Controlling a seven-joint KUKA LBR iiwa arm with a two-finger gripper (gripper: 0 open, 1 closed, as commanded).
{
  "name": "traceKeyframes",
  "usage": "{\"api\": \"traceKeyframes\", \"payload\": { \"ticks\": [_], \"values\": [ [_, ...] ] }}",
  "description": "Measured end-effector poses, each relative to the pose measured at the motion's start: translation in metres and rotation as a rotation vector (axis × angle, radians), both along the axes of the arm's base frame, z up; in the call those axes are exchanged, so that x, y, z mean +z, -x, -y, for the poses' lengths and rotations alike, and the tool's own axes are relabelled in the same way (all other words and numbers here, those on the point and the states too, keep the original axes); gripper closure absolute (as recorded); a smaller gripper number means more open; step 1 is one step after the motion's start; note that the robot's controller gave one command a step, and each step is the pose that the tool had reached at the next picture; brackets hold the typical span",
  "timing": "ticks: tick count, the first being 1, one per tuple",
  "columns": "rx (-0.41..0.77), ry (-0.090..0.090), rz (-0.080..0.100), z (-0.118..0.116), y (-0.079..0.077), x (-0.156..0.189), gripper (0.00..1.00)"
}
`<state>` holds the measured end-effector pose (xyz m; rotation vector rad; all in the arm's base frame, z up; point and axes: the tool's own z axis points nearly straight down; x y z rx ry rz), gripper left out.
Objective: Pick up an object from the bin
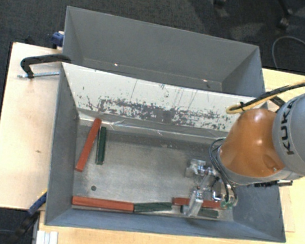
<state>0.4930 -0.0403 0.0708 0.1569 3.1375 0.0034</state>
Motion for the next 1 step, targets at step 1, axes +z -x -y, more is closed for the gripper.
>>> {"api": "traceKeyframes", "payload": {
  "ticks": [1],
  "values": [
    [-0.001, 0.001, 0.000, 0.0011, 0.0003, -0.0004, 1.00]
  ]
}}
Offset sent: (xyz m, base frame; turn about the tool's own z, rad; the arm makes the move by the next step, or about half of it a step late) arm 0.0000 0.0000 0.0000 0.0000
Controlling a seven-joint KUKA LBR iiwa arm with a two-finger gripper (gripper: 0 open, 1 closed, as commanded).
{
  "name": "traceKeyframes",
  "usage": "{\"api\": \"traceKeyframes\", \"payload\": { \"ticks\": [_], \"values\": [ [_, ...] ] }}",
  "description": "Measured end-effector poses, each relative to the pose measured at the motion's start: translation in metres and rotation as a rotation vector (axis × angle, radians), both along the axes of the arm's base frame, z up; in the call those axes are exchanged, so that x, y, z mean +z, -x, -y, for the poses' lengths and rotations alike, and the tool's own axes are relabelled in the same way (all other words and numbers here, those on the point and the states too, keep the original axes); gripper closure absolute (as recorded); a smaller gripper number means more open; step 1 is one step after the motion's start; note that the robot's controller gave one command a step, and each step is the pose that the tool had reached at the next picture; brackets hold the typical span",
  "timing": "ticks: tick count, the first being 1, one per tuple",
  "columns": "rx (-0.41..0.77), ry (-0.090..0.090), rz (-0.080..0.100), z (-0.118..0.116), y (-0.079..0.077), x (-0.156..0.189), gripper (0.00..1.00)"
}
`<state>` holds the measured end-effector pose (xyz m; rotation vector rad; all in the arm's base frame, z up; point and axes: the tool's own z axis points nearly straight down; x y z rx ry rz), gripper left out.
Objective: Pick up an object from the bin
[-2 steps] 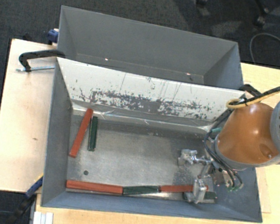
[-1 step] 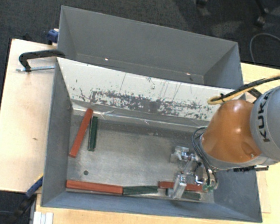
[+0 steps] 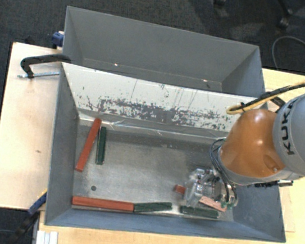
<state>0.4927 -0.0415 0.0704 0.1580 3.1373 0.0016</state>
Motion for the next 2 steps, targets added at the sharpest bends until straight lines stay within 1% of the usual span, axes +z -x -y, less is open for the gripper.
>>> {"api": "traceKeyframes", "payload": {
  "ticks": [1, 2],
  "values": [
    [0.001, 0.001, 0.011, 0.000, -0.003, 0.072, 1.00],
    [0.002, 0.001, 0.009, -0.001, -0.005, 0.106, 1.00]
  ]
}}
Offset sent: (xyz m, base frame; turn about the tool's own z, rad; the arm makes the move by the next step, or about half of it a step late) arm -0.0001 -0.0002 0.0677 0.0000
